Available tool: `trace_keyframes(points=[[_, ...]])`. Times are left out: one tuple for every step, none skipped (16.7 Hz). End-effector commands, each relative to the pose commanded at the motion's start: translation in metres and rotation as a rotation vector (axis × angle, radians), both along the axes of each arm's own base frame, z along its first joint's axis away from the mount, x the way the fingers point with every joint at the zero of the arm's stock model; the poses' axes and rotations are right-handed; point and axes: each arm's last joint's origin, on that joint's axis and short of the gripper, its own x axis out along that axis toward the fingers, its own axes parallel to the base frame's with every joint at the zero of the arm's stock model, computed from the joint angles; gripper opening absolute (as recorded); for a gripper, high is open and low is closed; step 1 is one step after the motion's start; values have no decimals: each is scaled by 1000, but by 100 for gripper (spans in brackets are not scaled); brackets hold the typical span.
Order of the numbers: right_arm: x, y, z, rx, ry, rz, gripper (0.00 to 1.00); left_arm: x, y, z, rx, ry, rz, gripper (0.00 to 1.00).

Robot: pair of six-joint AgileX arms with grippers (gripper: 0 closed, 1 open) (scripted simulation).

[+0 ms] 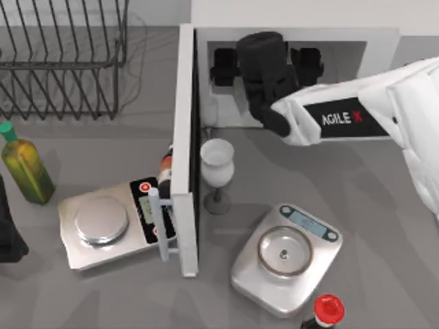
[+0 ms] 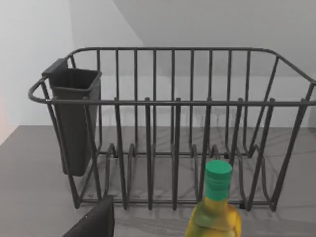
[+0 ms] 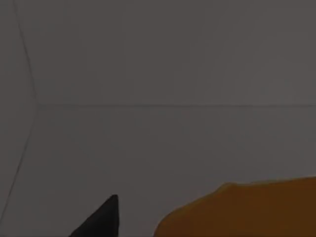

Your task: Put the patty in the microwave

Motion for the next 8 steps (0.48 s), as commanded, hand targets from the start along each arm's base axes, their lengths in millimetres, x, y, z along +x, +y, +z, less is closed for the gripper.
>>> trace_keyframes(points=[[0, 0, 0, 0, 0, 0, 100, 0, 0, 0, 0, 0, 0, 100], [-41, 19, 10, -31, -16, -31, 100, 0, 0, 0, 0, 0, 0, 100], [-41, 19, 12, -30, -18, -31, 100, 0, 0, 0, 0, 0, 0, 100], [-40, 20, 20, -26, -23, -29, 100, 0, 0, 0, 0, 0, 0, 100], [-40, 20, 30, -23, -29, -29, 100, 0, 0, 0, 0, 0, 0, 100], [-39, 20, 41, -22, -30, -30, 100, 0, 0, 0, 0, 0, 0, 100], [-39, 20, 51, -26, -24, -31, 100, 0, 0, 0, 0, 0, 0, 100], [-39, 20, 60, -33, -13, -32, 100, 0, 0, 0, 0, 0, 0, 100]])
